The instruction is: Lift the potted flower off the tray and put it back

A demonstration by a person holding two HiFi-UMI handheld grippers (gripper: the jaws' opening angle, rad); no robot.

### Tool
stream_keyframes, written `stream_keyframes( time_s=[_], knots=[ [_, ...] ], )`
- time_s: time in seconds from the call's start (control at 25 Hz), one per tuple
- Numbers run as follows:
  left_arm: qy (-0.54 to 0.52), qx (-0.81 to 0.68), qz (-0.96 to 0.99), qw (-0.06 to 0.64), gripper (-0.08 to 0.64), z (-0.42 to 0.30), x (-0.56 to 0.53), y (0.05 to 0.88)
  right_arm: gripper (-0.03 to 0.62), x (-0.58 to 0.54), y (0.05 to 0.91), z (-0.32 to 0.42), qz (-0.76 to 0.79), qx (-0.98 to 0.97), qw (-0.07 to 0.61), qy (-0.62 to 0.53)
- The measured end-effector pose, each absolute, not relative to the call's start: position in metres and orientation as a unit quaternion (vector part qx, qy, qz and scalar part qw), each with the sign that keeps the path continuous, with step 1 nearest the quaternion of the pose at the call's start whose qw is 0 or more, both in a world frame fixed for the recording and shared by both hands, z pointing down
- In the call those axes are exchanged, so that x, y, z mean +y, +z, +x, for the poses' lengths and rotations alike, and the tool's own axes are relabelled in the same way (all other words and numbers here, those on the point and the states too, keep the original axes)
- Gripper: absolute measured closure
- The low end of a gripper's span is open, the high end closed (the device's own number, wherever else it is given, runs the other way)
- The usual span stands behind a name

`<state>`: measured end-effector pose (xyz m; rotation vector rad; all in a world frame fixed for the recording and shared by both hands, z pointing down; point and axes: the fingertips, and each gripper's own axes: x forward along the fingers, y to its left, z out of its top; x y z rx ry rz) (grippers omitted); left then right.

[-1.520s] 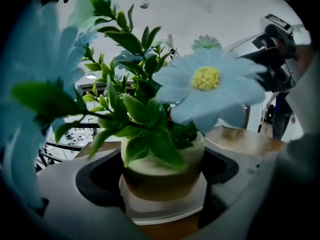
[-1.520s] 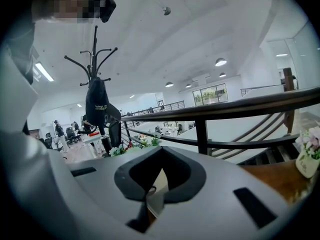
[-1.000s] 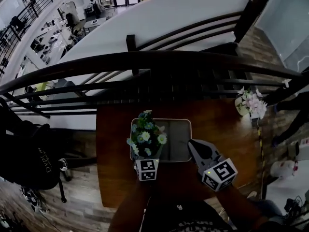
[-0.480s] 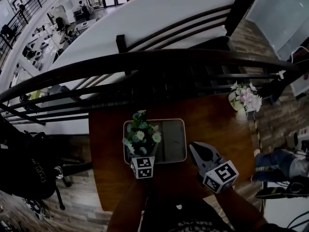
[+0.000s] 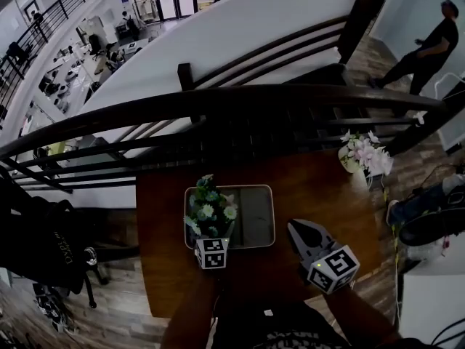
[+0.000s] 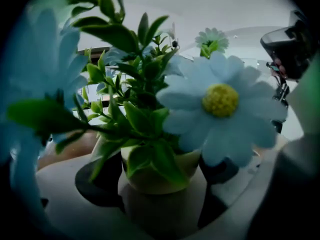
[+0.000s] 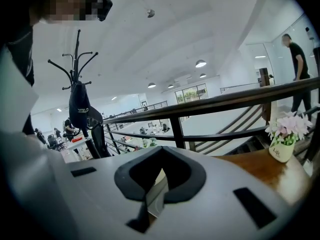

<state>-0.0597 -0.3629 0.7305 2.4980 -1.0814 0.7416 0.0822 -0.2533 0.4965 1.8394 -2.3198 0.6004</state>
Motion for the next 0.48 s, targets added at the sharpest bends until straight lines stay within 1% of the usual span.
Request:
stream_keyframes(
  time_s=[0.28,0.48],
  knots=[
    [0.290,-0.395,0.856,0.162,0.094,-0.062,-0.350,0.735,0.600,-0.234,0.487,0.092,0.598,-0.774,0.061,0.196],
    [0.277,-0.420,0.846,0.175,0.094,-0.072,-0.340,0.724,0.600,-0.223,0.466,0.093,0.590,-0.784,0.058,0.183]
  ],
)
